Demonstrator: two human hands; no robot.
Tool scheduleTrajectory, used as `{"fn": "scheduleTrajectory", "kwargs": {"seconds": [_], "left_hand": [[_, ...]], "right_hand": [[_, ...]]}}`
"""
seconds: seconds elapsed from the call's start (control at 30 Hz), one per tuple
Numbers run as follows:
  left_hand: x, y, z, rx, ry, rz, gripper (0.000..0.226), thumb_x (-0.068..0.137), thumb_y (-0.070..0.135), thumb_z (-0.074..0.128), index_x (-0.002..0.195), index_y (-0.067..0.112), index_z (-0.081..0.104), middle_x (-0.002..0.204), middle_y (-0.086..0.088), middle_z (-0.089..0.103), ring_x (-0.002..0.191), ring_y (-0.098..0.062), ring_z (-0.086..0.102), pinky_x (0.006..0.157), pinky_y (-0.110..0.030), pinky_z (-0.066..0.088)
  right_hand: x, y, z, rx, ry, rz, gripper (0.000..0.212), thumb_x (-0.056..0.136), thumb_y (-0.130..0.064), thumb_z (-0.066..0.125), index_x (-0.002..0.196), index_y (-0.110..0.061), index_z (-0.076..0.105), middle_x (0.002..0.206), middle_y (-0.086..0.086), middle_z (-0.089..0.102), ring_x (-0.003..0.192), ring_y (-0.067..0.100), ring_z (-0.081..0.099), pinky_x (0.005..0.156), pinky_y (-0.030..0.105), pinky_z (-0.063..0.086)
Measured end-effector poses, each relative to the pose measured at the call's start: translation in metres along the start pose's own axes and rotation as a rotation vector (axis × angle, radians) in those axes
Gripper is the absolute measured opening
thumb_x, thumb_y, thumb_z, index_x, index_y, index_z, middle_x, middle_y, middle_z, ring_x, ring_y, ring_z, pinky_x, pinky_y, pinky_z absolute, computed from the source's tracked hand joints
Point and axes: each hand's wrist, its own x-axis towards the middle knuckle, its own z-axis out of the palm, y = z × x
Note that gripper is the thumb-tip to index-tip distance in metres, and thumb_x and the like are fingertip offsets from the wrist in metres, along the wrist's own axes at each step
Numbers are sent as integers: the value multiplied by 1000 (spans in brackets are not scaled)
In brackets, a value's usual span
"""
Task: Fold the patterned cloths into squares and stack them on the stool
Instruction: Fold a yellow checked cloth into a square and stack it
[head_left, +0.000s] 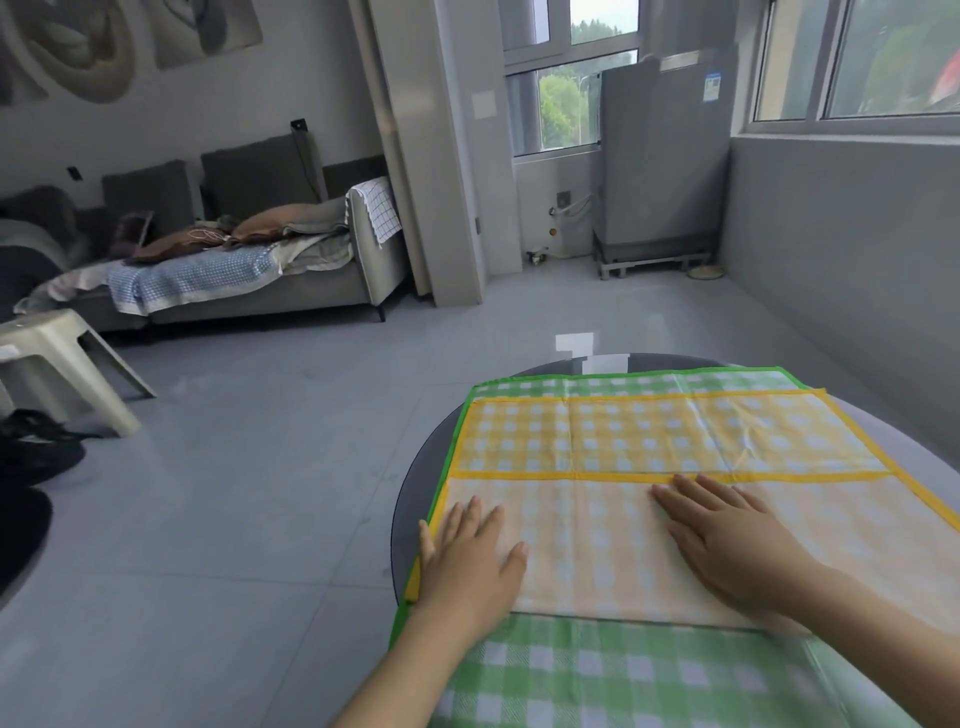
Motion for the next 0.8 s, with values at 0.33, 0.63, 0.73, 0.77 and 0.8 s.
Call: {"fn": "scheduleTrajectory", "kwargs": {"seconds": [0.33,0.63,0.73,0.77,0.8], "left_hand": [[21,46,-16,-232,31,103,49,101,42,28,145,24,33,159,4,15,146,-6,4,118,-42,-8],[104,97,-21,-360,112,125,32,98,32,40,123,21,57,132,3,51,123,-15,46,105,-29,20],[146,113,-19,-306,151,155,28,97,28,42,117,22,61,130,4,53,124,-15,43,101,-28,19],[160,118,-18,-288,161,163,27,97,28,43,116,23,62,130,5,53,125,-15,42,101,-28,18],[174,123,-16,-272,171,169,27,97,29,44,115,24,62,131,5,53,126,-16,40,101,-29,18]], "right_hand": [[22,12,-26,39,120,-6,47,98,-42,33,144,-36,27,151,-13,31,141,10,22,110,30,20],[47,49,-25,150,203,80,39,97,-39,38,136,-35,42,136,-15,49,132,10,36,104,27,23],[46,57,-17,180,236,105,35,96,-35,41,129,-33,51,129,-15,55,126,12,42,101,26,23],[45,60,-14,184,249,107,33,95,-34,42,126,-33,54,126,-15,57,123,13,44,99,26,24],[45,62,-12,187,263,110,32,94,-35,44,124,-32,57,124,-15,59,120,14,46,97,27,26]]}}
